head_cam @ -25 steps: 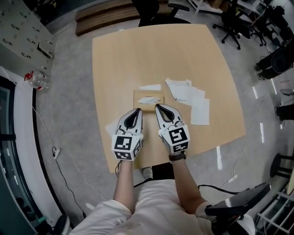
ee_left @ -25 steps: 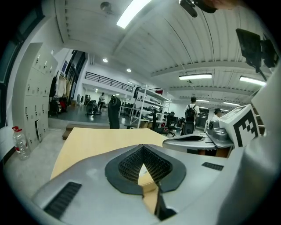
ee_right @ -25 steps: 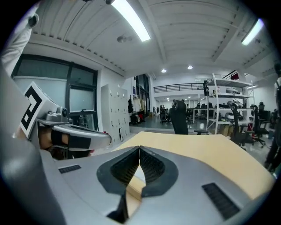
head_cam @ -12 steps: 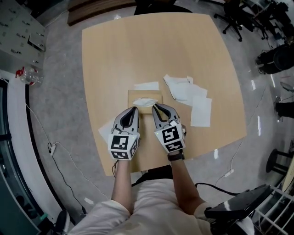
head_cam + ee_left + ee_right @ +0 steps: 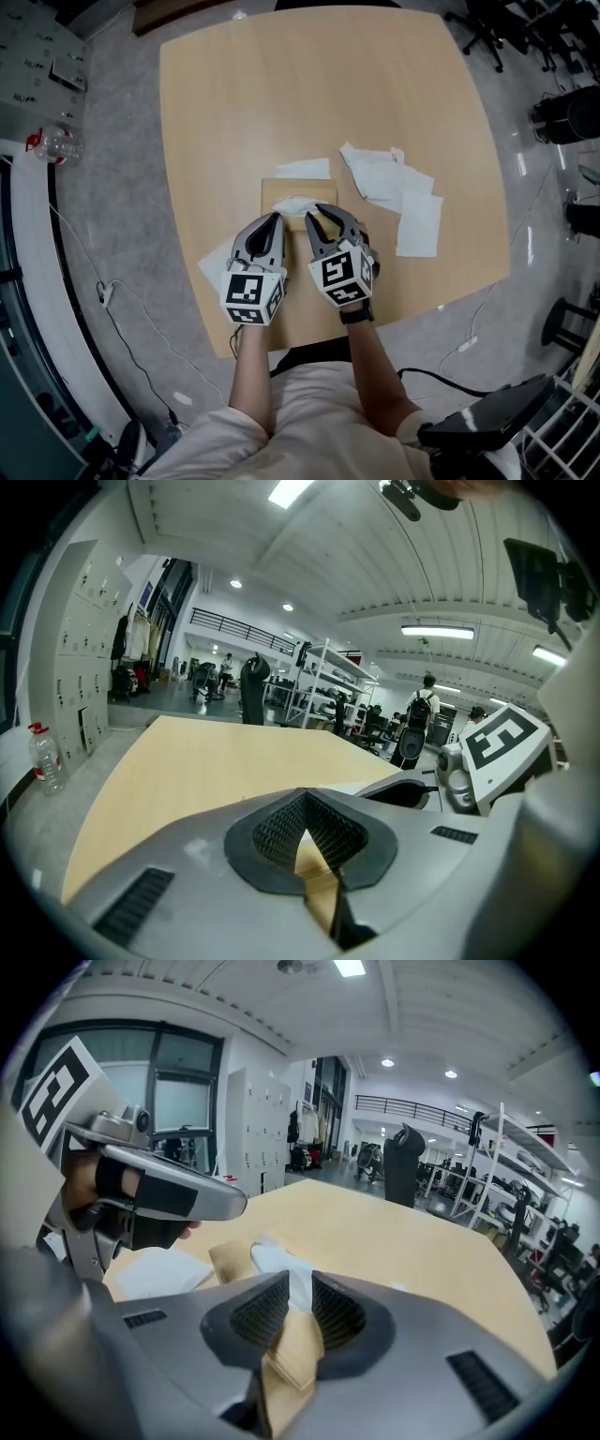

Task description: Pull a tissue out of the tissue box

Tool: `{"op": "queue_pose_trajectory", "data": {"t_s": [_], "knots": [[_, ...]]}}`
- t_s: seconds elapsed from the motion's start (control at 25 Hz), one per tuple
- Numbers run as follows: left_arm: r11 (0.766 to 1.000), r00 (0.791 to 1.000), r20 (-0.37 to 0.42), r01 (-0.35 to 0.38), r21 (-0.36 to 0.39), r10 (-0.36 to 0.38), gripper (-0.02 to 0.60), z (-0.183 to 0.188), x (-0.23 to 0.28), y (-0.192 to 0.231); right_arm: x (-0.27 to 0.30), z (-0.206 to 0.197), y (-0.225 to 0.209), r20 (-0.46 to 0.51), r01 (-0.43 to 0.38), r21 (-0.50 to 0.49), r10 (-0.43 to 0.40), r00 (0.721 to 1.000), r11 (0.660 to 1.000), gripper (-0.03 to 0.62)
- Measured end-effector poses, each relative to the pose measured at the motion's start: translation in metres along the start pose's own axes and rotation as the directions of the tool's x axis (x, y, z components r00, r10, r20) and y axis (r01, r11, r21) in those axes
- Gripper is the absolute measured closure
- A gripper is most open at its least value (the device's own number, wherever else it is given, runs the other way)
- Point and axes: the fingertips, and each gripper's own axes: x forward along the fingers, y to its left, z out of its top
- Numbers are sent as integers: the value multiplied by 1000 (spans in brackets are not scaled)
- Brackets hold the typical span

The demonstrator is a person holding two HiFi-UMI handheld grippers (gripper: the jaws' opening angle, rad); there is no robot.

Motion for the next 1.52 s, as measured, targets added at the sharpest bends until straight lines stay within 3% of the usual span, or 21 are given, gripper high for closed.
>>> {"op": "queue_pose_trajectory", "data": {"t_s": [0.48,0.68,0.88,1.2,1.52], "knots": [[1000,1000,7,-11,-5,11,580,3,-3,2,15,-6,1,-76,-9,-52,5,997,999,540],[1000,1000,12,-15,-5,15,580,7,-10,0,16,-7,-1,-93,-7,-58,1,996,998,587],[1000,1000,24,-11,-12,11,580,10,-12,-2,9,-8,0,-88,-1,-52,-4,996,999,589],[1000,999,38,-2,0,2,580,18,-21,-12,-17,16,2,-12,-7,-14,6,1000,1000,589],[1000,996,87,10,27,-12,580,40,-40,-23,-59,63,-4,119,50,16,-52,992,999,589]]}}
